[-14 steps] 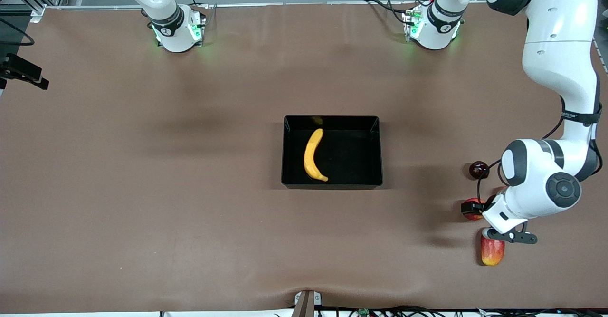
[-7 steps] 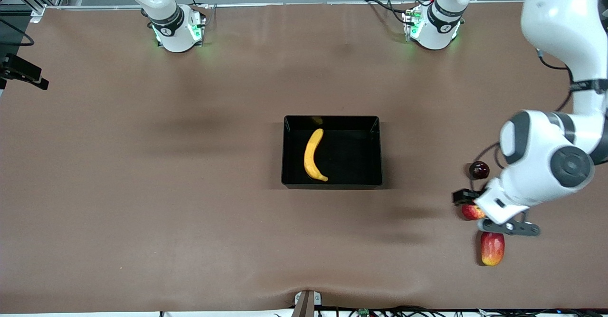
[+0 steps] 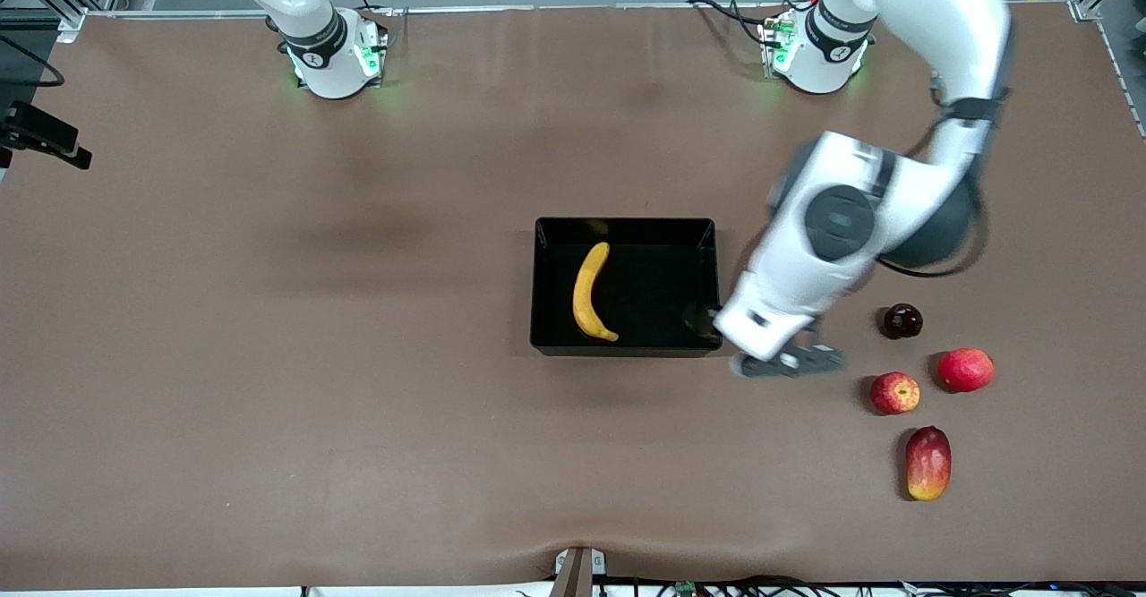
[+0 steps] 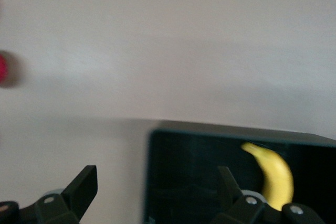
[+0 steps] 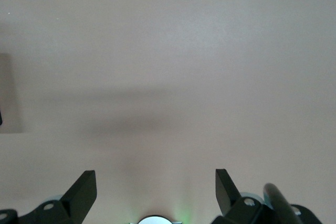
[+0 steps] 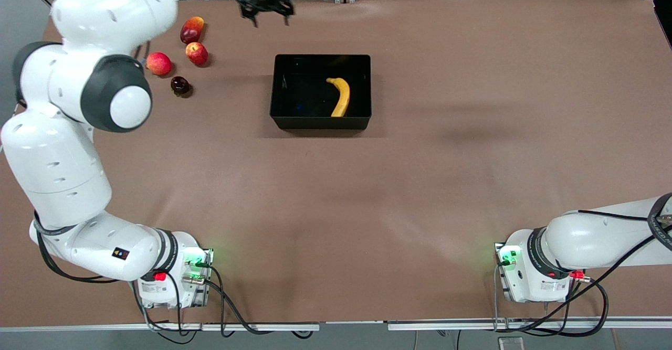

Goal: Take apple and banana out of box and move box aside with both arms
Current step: 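Open the left gripper, move back into the tray and grasp the banana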

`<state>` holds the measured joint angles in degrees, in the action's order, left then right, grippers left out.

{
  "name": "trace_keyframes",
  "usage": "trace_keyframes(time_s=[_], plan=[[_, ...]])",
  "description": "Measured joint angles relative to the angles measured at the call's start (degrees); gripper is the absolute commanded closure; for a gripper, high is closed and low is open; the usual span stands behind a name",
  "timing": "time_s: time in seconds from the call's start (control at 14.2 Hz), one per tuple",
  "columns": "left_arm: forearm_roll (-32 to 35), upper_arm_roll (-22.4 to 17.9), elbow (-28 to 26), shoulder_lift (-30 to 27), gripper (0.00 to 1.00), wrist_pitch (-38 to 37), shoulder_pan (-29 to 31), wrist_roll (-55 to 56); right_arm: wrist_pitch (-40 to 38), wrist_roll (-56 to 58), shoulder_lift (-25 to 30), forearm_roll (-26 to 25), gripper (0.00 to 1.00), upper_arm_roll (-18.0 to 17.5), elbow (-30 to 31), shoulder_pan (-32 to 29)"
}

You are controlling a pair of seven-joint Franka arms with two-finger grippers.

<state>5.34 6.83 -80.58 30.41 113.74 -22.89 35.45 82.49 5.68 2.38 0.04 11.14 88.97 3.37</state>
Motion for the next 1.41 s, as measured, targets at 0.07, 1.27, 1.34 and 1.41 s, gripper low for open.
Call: trace_keyframes(time_s=[0.07, 1.27, 1.34, 1.41], plan=[[0.00, 0.02, -0.38, 0.35, 0.00, 1.59, -2.41, 2.47, -0.01, 0.00, -0.17, 0.00, 0.00, -0.05, 0.02, 0.00], [0.00, -0.01, -5.33, 13.60, 0.00, 26.85, -14.14, 11.37, 1.11, 0.35, -9.54, 4.55, 0.00, -1.04, 0.15, -0.29], [0.00, -0.03, -5.38, 14.18, 0.00, 27.33, -14.37, 11.49, 1.83, 0.35, -10.64, 5.89, 0.00, -1.06, 0.18, -0.25], [0.00, -0.05, -5.44, 14.80, 0.00, 28.08, -14.54, 11.64, 2.62, 0.35, -11.84, 6.84, 0.00, -1.11, 0.20, -0.11]])
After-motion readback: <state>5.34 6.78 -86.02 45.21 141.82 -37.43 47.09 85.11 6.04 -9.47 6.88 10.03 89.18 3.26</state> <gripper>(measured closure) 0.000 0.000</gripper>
